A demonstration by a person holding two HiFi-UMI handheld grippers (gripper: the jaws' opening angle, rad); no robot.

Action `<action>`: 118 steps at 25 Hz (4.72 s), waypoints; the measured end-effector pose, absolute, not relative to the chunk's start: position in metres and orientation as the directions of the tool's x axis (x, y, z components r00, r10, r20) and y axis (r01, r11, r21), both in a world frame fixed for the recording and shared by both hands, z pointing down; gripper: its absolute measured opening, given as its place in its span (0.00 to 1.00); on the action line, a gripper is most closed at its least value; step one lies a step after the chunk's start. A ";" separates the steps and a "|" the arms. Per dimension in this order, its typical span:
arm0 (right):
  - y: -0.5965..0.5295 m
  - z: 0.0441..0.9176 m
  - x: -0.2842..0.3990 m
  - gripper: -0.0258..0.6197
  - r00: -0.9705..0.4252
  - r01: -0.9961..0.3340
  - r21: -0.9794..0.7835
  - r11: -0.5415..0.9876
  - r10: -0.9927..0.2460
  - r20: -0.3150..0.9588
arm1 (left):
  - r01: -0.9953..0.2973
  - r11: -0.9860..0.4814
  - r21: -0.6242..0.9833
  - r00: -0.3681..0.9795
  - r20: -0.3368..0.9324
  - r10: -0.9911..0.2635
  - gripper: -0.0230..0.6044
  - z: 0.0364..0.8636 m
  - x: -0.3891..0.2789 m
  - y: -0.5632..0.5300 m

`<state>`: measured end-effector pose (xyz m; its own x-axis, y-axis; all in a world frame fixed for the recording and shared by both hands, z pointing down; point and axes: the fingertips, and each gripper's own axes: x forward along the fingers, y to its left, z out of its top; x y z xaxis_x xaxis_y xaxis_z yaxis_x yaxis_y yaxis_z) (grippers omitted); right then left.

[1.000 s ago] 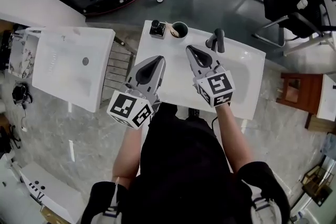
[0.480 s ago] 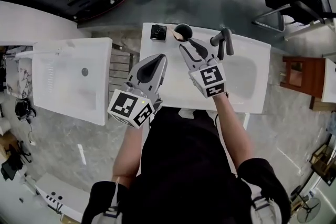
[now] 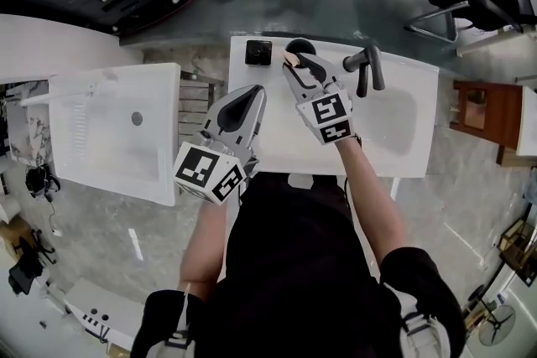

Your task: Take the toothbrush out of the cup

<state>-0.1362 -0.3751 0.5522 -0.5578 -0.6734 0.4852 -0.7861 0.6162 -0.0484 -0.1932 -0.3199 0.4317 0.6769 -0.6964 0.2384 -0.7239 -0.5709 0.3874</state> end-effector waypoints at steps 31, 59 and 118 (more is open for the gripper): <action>-0.383 0.509 -0.112 0.12 -0.494 -0.853 -0.054 0.519 -0.768 0.408 | -0.720 -0.571 0.394 0.675 0.208 -0.708 0.06 0.427 -0.209 -0.310; -0.274 0.402 -0.028 0.12 -0.556 -0.830 -0.055 0.555 -0.816 0.159 | -0.764 -0.588 0.266 0.638 0.171 -0.751 0.06 0.380 -0.145 -0.216; 0.015 0.347 0.059 0.12 -0.750 -0.658 -0.172 0.734 -0.659 0.059 | -0.822 -0.546 0.158 0.569 0.197 -0.799 0.06 0.363 -0.032 0.039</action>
